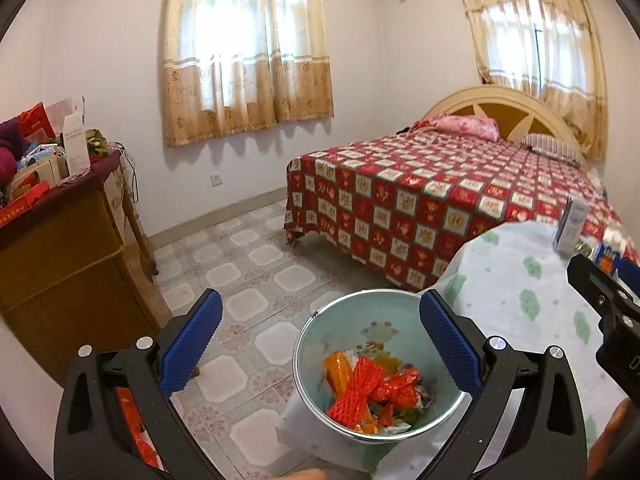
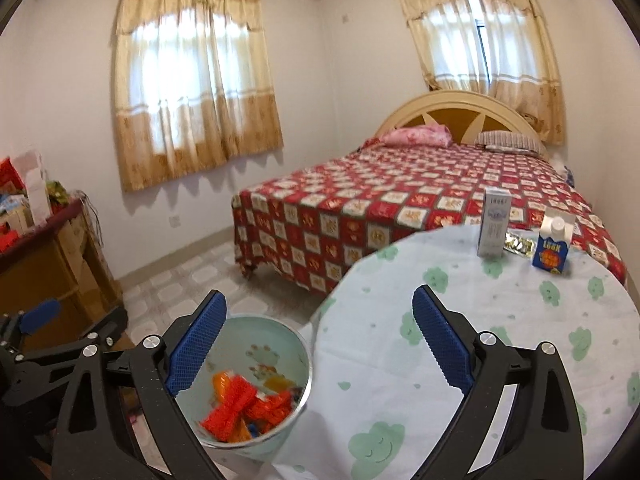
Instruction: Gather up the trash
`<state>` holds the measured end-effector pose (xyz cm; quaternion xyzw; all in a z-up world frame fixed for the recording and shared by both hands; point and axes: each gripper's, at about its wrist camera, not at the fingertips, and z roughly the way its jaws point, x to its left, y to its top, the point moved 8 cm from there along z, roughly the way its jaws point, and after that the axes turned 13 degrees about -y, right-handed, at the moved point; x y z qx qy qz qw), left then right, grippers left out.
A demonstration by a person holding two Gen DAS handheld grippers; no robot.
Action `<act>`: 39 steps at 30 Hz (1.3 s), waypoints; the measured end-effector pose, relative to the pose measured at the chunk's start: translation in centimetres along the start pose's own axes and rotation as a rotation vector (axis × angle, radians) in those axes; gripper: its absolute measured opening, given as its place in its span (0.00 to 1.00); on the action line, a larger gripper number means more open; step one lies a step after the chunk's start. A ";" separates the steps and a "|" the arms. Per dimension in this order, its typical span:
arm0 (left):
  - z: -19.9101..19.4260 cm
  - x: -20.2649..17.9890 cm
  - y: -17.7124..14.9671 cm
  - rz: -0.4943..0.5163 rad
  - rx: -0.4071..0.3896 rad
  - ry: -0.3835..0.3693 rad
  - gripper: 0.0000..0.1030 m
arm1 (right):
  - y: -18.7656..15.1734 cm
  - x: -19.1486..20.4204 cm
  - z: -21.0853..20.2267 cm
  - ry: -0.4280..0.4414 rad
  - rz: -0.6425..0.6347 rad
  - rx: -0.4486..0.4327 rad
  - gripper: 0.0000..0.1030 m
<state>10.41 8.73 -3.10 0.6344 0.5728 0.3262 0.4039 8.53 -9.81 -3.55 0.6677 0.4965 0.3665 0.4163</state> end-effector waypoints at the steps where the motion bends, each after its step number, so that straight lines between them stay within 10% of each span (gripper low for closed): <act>1: -0.4 0.1 0.3 -0.003 -0.009 0.002 0.94 | 0.3 -0.2 -0.1 -0.001 0.002 -0.005 0.90; 39: -4.1 -0.3 2.4 0.030 -0.069 0.032 0.94 | 2.5 -0.9 -3.2 -0.015 0.045 -0.056 0.90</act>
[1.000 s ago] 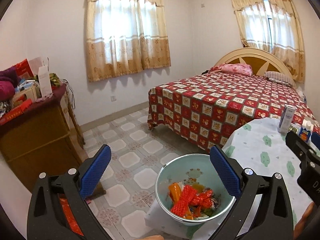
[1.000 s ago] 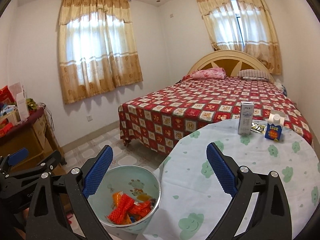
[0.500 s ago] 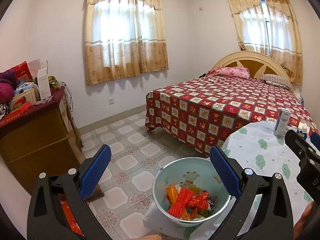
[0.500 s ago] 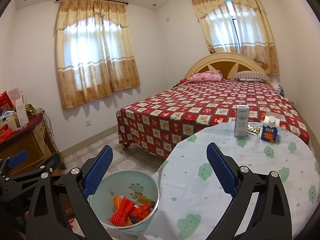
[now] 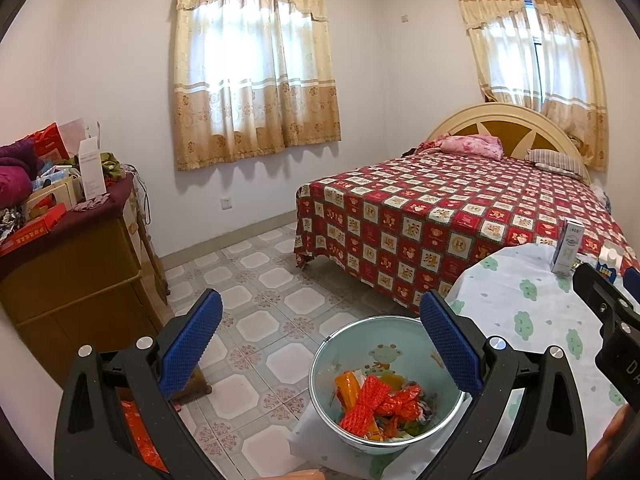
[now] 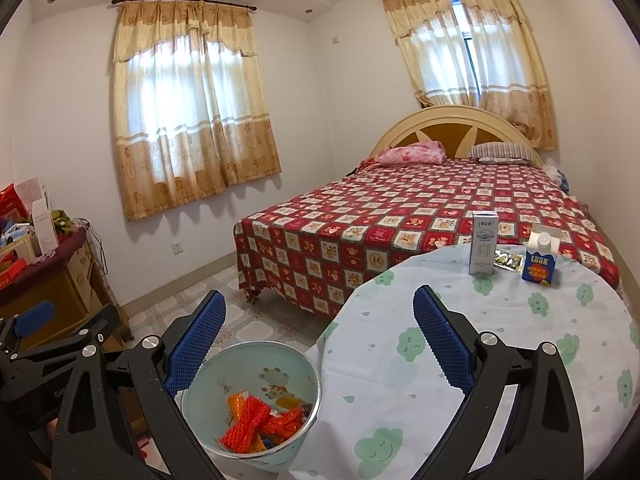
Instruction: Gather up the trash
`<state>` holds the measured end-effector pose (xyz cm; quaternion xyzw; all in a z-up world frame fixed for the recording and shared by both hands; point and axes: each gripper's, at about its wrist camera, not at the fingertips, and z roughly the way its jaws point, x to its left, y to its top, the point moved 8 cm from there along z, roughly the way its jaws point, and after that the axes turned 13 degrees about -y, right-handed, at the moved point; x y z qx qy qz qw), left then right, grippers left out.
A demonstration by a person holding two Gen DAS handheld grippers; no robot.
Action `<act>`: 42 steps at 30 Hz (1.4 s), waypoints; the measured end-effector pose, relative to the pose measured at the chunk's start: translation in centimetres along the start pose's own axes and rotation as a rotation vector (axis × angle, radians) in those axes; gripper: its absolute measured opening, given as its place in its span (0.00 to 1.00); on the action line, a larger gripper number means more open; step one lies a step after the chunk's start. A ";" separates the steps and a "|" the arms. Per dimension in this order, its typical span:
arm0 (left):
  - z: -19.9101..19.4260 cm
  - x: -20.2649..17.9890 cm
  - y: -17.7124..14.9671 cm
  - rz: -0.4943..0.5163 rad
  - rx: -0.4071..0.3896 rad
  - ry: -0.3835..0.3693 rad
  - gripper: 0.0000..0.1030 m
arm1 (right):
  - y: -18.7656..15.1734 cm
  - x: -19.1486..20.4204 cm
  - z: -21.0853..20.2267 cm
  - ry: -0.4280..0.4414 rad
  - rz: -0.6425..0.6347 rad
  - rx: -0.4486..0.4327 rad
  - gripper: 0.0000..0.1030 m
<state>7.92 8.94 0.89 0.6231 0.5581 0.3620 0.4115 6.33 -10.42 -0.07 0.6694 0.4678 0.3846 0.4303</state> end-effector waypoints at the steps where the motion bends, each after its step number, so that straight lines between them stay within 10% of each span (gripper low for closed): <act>1: 0.0 0.0 0.0 -0.001 -0.001 -0.002 0.94 | 0.0 0.0 0.0 0.000 0.000 0.002 0.90; 42: 0.2 -0.5 0.7 -0.023 0.004 -0.041 0.94 | 0.2 0.2 -0.5 -0.007 0.015 -0.005 0.91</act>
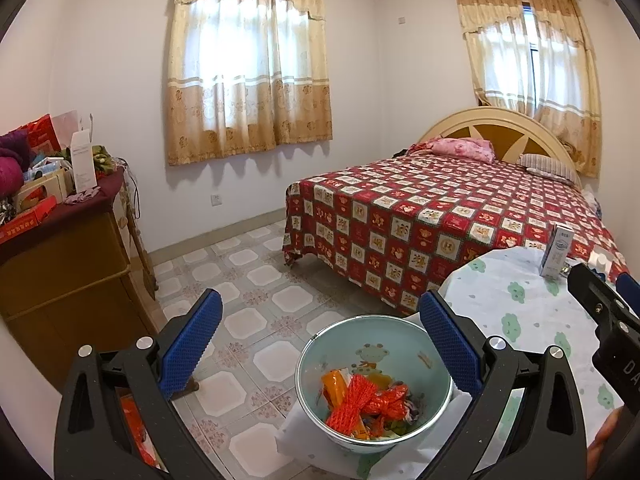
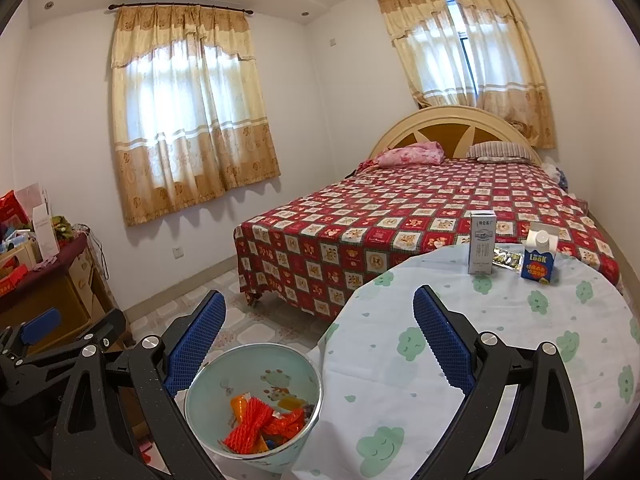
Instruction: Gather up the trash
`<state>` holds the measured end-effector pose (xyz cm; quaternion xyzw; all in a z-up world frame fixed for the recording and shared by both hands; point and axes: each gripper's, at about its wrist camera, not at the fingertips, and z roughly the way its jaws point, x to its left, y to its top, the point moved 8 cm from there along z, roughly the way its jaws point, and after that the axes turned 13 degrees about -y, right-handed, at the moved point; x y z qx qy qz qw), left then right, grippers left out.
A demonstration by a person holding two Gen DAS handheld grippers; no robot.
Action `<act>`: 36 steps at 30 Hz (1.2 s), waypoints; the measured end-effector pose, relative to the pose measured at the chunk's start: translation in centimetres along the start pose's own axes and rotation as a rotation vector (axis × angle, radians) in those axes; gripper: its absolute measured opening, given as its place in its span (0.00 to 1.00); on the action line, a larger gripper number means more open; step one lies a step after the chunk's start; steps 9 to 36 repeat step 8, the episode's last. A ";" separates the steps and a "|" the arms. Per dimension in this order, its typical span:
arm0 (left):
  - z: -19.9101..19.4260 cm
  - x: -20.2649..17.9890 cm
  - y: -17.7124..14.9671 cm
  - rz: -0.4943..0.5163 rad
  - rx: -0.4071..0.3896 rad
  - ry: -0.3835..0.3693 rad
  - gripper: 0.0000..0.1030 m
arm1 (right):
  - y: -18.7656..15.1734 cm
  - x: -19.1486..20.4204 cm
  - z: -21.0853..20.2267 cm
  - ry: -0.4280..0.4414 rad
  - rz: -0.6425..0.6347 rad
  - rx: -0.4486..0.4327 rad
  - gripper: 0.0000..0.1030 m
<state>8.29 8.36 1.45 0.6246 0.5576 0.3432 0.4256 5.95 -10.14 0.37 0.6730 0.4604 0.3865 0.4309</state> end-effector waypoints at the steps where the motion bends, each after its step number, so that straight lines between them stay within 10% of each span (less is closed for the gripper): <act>1: 0.0 0.0 -0.1 0.000 0.001 0.004 0.94 | 0.0 -0.1 -0.1 0.000 0.001 0.000 0.91; 36: 0.5 0.4 -0.4 -0.013 0.012 0.019 0.94 | -0.3 -1.7 1.2 -0.069 0.028 0.027 0.92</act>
